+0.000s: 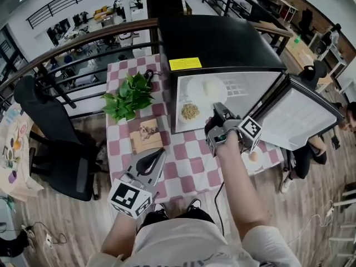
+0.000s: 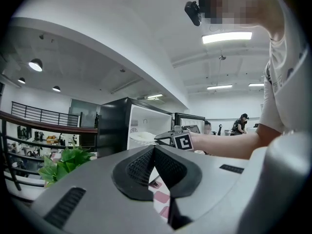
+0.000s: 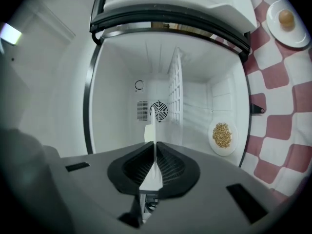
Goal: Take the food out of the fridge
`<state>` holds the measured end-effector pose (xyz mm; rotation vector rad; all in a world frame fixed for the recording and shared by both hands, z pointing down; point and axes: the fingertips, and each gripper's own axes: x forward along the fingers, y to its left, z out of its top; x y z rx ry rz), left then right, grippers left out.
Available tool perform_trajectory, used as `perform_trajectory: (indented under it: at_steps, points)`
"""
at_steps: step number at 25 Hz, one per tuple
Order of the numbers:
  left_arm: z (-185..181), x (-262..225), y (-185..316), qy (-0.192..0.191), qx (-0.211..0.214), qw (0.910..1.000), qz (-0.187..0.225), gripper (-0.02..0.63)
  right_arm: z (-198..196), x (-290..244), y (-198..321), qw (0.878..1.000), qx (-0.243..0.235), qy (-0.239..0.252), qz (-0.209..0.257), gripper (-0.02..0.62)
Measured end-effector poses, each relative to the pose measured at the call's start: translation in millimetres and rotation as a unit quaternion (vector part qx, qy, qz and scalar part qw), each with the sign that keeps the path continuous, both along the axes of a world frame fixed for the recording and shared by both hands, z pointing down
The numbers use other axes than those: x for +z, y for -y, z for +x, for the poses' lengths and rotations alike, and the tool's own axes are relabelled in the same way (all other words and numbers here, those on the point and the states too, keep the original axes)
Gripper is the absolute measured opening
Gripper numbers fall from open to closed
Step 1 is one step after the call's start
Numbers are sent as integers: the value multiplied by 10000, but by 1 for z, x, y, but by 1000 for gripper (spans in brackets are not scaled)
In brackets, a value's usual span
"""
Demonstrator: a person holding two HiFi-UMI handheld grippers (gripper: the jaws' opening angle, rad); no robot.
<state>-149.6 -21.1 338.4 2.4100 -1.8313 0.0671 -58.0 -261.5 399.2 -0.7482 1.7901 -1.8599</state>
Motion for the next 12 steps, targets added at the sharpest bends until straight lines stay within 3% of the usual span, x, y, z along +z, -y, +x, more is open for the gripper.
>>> perform_trajectory:
  at_steps: [7,12]
  points:
    - [46,11,17,-28,699,9975,-110,2,70,-1,-46,9993,243,37,296,34]
    - [83,24,28,-40,1218,9922,-265,2,135,23,-77,9975,608,-224,268,34]
